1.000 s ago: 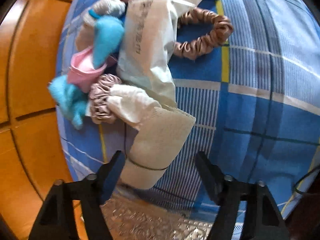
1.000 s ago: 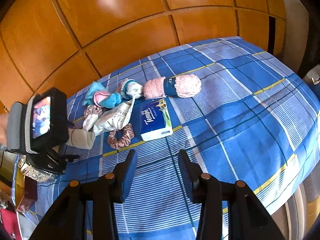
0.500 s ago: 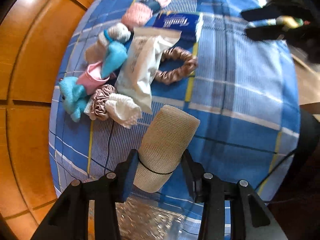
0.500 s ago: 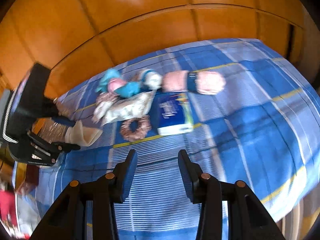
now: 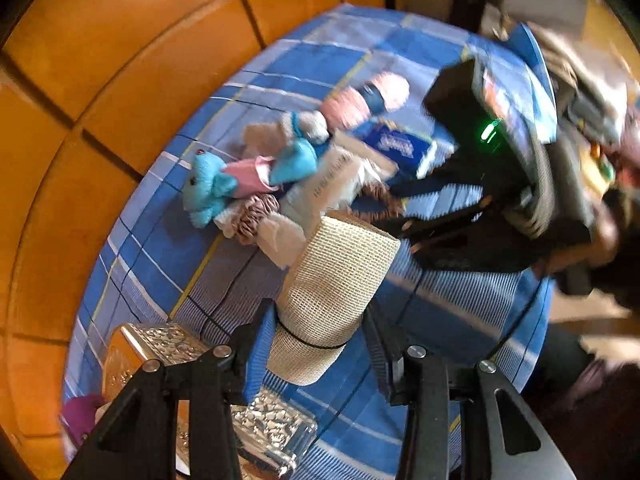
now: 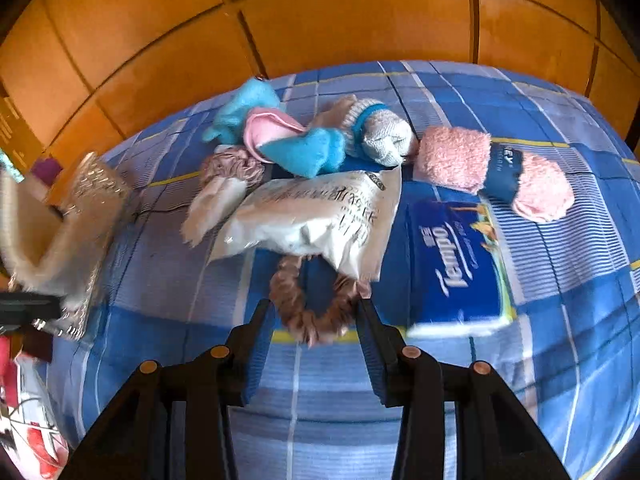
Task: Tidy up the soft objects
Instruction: 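Carry the beige towel with the left gripper into the tray while the right gripper grasps the pink scrunchie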
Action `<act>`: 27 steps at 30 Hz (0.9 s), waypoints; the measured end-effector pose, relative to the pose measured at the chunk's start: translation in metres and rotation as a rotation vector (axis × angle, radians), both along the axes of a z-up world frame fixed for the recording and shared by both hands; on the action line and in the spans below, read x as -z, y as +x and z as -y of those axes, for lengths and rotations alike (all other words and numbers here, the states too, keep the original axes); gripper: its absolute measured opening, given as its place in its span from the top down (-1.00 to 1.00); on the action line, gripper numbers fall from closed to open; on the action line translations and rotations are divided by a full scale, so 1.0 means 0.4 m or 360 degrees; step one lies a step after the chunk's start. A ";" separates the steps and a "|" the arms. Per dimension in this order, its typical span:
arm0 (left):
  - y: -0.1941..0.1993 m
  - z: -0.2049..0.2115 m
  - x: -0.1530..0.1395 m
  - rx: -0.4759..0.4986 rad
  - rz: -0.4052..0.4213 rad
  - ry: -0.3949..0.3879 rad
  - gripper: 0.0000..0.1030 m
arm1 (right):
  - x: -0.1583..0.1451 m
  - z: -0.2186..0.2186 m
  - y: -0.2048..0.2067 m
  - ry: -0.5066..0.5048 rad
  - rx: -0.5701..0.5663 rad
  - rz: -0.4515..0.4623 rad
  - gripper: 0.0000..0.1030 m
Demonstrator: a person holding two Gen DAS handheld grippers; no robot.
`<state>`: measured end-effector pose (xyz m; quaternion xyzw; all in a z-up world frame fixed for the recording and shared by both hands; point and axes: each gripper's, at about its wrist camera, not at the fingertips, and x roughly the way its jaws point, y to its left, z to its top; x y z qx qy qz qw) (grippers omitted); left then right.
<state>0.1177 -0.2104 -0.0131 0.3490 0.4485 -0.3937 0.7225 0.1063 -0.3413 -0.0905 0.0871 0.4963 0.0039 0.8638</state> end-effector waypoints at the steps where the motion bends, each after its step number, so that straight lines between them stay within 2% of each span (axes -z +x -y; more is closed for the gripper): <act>1: 0.013 0.003 -0.006 -0.0040 -0.0018 -0.0039 0.14 | 0.003 0.001 0.011 -0.0022 0.0019 0.0000 0.18; 5: 0.098 -0.019 -0.041 -0.0316 -0.0150 -0.0246 0.14 | 0.008 0.002 0.035 -0.0008 0.0016 -0.0003 0.20; 6: 0.124 -0.035 -0.055 -0.0408 -0.0186 -0.0320 0.14 | 0.009 0.001 0.043 -0.0008 0.0008 -0.0010 0.35; 7: 0.147 -0.051 -0.067 -0.0480 -0.0204 -0.0376 0.14 | 0.009 -0.002 0.044 -0.0017 0.0000 -0.0015 0.59; 13: 0.284 -0.227 -0.163 -0.0933 -0.0219 -0.0666 0.13 | 0.014 -0.040 0.030 -0.0069 -0.0082 -0.0028 0.59; 15: 0.319 -0.308 -0.189 -0.1071 -0.0195 -0.0720 0.13 | 0.016 -0.047 0.022 -0.0067 -0.0101 -0.0035 0.59; 20: 0.372 -0.515 -0.212 -0.1344 -0.0088 -0.0764 0.13 | 0.016 -0.068 -0.006 -0.0068 -0.0141 -0.0058 0.59; 27: 0.340 -0.830 -0.229 -0.1705 0.0020 -0.0908 0.12 | 0.020 -0.113 -0.035 -0.0213 -0.0214 -0.0046 0.58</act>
